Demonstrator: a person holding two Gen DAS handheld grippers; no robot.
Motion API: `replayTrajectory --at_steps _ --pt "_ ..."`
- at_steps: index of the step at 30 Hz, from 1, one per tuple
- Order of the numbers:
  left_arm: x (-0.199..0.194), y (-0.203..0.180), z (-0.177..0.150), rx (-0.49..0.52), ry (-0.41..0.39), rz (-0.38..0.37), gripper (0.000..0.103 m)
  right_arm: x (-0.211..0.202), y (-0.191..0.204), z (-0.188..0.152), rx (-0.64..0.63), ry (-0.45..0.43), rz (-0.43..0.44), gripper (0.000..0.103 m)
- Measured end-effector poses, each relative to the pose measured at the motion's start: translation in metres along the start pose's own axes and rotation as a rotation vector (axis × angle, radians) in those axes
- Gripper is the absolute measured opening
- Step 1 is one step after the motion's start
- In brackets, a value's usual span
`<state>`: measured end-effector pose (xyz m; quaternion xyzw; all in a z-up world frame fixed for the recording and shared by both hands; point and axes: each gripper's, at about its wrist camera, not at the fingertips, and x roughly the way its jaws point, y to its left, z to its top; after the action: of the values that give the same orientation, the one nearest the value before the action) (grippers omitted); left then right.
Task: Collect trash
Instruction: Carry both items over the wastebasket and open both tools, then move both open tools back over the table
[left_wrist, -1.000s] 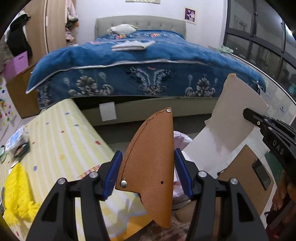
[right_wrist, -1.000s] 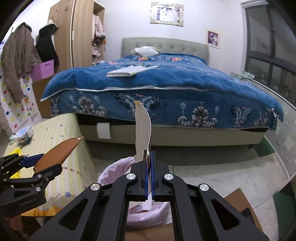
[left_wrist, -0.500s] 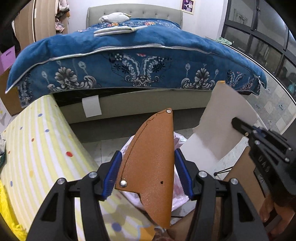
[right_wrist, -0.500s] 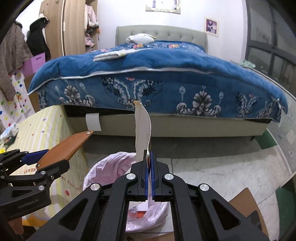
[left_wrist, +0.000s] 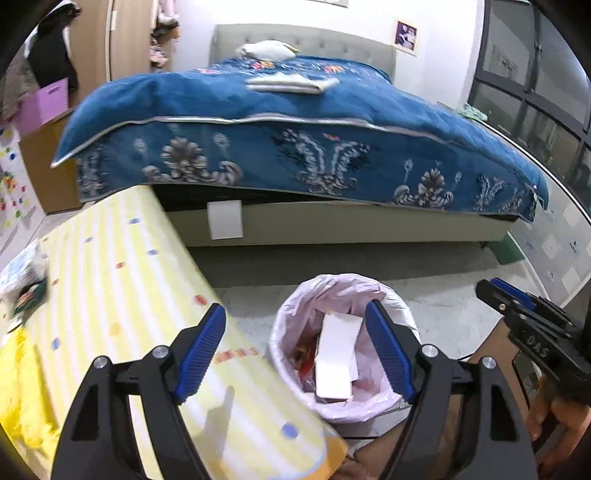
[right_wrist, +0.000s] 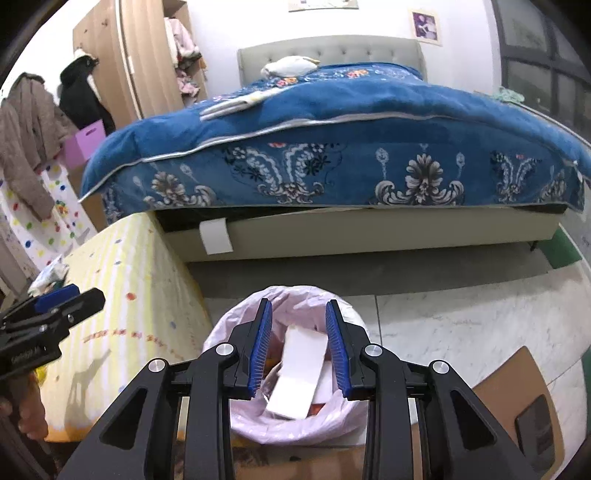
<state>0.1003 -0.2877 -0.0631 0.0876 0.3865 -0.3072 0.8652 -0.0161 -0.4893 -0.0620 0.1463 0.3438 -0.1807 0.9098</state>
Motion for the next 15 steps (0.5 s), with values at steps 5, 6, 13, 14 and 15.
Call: replayTrajectory --at_steps 5,6,13,14,15 --pt "-0.039 0.02 -0.016 -0.023 -0.029 0.054 0.076 -0.027 0.022 -0.001 -0.041 -0.026 0.032 0.031" --pt "-0.045 0.023 -0.019 -0.028 -0.035 0.06 0.077 -0.032 0.029 -0.002 -0.054 -0.029 0.043 0.031" --pt "-0.094 0.054 -0.045 -0.078 -0.048 0.116 0.077 -0.056 0.091 -0.007 -0.175 -0.04 0.122 0.032" --pt "-0.101 0.058 -0.049 -0.085 -0.055 0.128 0.077 -0.058 0.099 -0.008 -0.188 -0.039 0.132 0.032" --pt "-0.109 0.064 -0.054 -0.089 -0.064 0.146 0.077 -0.06 0.108 -0.008 -0.204 -0.038 0.145 0.032"
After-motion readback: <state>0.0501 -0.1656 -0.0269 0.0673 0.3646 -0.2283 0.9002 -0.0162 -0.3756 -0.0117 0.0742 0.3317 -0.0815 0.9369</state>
